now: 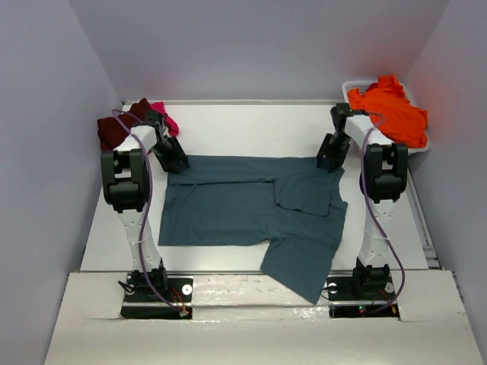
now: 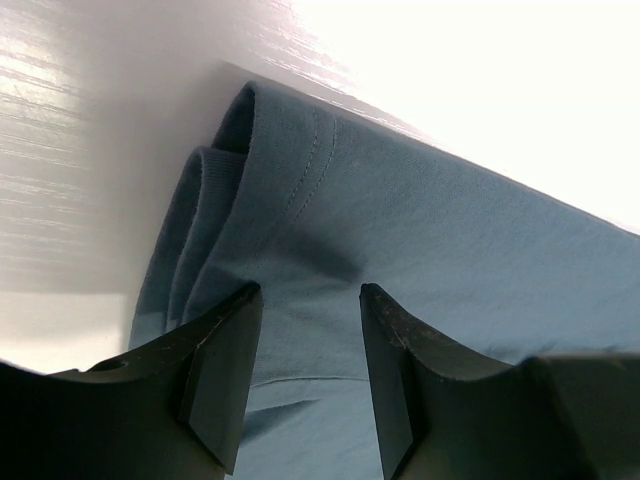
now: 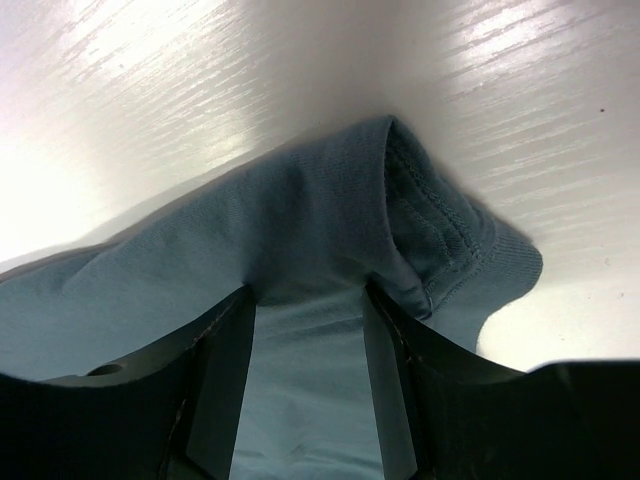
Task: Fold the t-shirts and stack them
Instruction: Fold the tshirt
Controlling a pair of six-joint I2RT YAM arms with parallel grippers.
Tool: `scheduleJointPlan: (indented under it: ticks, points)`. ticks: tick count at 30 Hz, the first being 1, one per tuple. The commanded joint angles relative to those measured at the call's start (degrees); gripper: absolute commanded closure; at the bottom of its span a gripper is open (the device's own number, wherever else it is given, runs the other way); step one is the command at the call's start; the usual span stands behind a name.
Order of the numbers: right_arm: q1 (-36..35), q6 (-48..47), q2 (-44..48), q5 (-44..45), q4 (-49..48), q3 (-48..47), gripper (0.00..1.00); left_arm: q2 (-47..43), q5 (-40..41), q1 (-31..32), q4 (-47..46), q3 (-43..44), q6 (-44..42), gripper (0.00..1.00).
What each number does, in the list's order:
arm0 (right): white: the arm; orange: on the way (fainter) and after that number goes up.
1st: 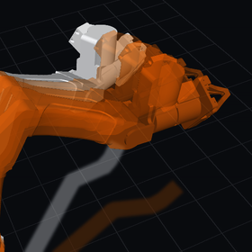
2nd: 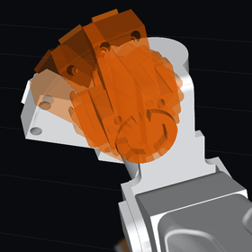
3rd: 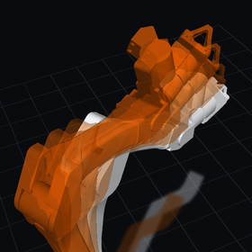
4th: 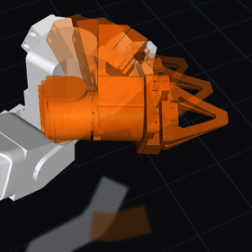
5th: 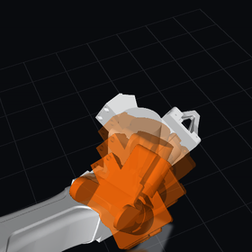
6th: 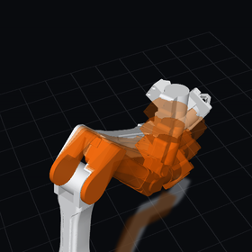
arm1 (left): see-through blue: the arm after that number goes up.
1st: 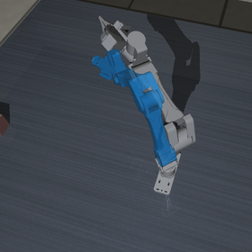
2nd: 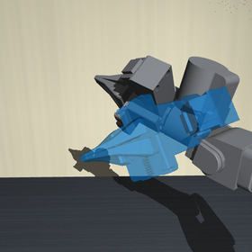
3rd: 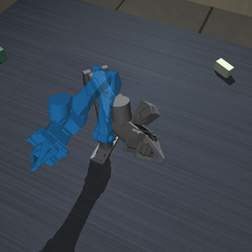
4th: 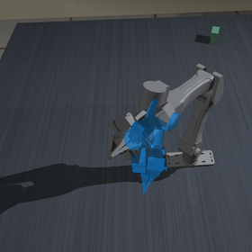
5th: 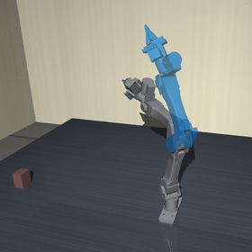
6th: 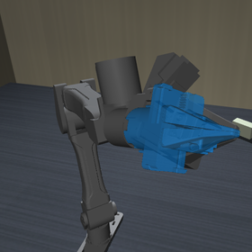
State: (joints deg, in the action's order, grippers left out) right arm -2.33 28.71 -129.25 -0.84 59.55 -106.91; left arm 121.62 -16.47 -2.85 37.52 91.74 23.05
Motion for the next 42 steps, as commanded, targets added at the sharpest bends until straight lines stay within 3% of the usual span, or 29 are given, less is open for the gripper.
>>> scheduleJointPlan:
  ticks: [1,18,28,38,42]
  points:
    - [2.2,-0.1,-3.4,5.8,2.8,-4.3,0.47,0.1,3.7,-1.3,2.1,-0.4,-1.4,0.43]
    - [2.7,-3.7,-17.0,-0.9,7.2,-27.6,0.47,11.2,2.3,-1.3,6.7,19.4,-2.7,0.43]
    - [2.7,-3.9,-20.4,-2.2,2.8,-33.0,0.45,18.6,2.4,-0.2,7.7,31.7,-2.0,0.43]
    - [3.7,-4.5,-19.4,-3.1,-3.4,-36.3,0.43,18.7,2.9,0.3,2.0,33.7,-1.5,0.4]
    - [3.7,-4.5,-16.0,-3.9,-5.3,-34.3,0.42,13.6,5.6,1.4,-1.8,31.2,-3.4,0.32]
